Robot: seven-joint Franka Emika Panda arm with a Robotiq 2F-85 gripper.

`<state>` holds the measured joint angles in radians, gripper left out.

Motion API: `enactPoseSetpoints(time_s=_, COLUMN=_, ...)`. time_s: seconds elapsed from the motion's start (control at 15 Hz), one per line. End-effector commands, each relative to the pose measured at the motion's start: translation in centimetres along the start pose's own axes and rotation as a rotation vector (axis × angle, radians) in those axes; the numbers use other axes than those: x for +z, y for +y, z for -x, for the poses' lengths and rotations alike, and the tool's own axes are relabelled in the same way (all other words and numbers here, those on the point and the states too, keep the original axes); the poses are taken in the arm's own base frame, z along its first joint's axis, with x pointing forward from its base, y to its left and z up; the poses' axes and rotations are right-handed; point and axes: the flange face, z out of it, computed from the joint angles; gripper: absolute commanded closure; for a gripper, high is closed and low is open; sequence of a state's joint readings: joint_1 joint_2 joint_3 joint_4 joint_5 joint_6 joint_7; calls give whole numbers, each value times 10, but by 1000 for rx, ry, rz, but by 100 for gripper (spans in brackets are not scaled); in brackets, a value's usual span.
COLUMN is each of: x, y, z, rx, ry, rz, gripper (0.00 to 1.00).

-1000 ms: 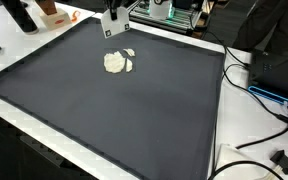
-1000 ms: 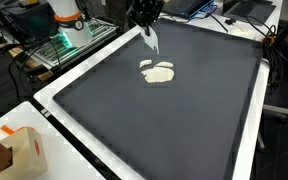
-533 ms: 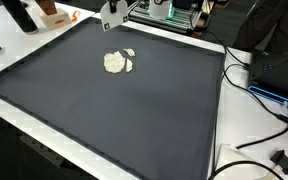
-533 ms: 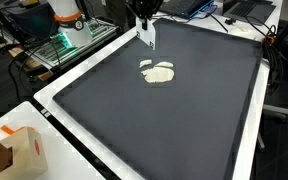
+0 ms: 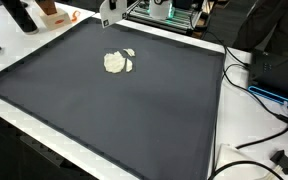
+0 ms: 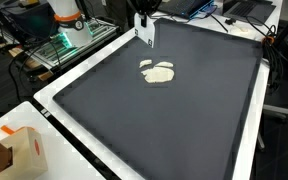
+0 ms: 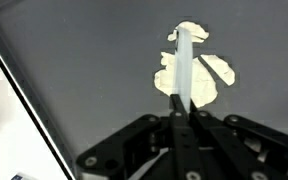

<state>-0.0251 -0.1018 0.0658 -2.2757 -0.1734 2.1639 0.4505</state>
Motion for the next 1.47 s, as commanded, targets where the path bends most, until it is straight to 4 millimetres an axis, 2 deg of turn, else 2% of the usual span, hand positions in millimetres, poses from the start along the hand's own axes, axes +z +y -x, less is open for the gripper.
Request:
enactPoseSetpoints(time_s=0.0, x=-1, y=0, z=0, rx=0, ry=-1, rz=0, gripper=96)
enactPoseSetpoints(time_s=0.27, x=0, y=0, z=-2, rx=19, ry=0, rz=19, gripper=99)
enactPoseSetpoints(time_s=0.6, x=1, y=-8, z=-9, rx=148, ry=55, rz=172, gripper=99)
enactPoseSetpoints(time_s=0.87, x=12, y=-16, z=-13, rx=232, ry=60, rz=283, gripper=99)
enactPoseSetpoints(time_s=1.4, x=43, y=-44, z=-25, rx=370, ry=43, rz=400, gripper=99)
